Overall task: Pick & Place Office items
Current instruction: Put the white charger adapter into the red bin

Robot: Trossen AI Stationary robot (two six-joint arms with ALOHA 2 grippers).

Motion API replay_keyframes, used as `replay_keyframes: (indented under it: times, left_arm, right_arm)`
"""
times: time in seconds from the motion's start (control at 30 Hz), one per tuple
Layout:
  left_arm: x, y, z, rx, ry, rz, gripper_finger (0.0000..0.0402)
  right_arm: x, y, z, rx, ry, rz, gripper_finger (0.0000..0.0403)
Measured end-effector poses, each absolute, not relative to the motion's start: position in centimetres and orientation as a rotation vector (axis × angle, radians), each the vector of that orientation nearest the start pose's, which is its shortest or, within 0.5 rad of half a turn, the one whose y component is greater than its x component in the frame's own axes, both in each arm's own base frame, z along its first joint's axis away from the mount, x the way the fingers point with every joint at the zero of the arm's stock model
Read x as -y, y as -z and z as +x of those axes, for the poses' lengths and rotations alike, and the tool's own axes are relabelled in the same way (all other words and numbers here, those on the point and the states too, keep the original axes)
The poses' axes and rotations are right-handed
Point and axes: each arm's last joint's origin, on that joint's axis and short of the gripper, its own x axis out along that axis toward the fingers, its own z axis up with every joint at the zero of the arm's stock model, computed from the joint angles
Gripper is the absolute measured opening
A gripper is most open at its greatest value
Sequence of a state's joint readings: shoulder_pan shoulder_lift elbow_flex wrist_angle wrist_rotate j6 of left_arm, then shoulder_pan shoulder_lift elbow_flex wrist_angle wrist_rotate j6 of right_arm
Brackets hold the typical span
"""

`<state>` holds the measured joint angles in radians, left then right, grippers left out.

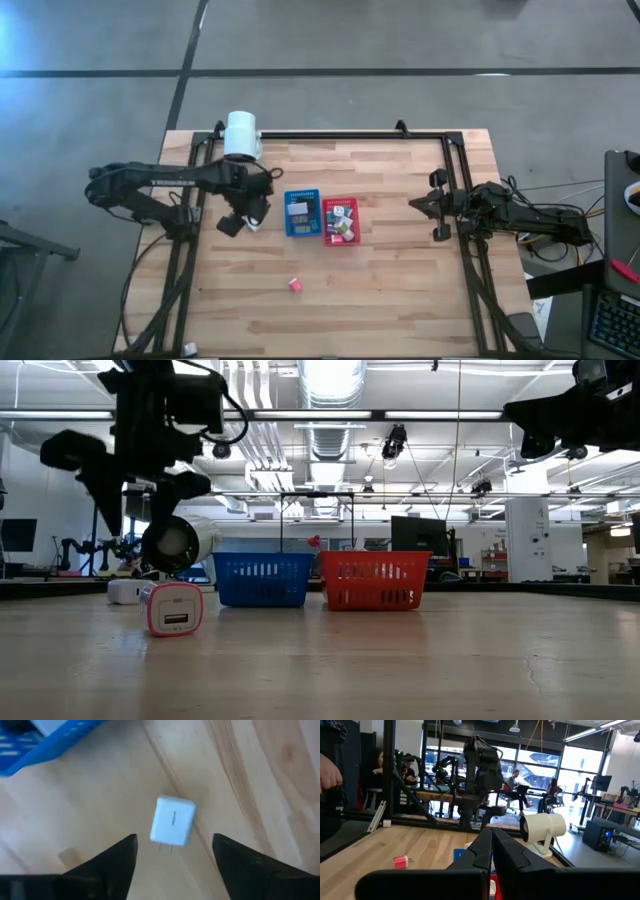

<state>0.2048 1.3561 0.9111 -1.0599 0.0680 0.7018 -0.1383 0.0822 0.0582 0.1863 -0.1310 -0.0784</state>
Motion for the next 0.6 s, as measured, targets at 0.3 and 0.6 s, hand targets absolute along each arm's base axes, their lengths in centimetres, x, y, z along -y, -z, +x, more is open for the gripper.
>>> replay_keyframes:
  times: [0.3, 0.6]
  left_arm:
    - [-3.2, -18.5, 21.1, -1.454, 0.444, 0.406, 0.0295]
    - [-3.3, -16.5, 21.2, -1.487, 0.411, 0.458, 0.0293]
  right_arm:
    - [1.0, -19.4, 9.8, 0.157, 0.013, -0.1, 0.0008]
    - [1.0, -19.5, 9.8, 0.157, 0.013, -0.098, 0.0008]
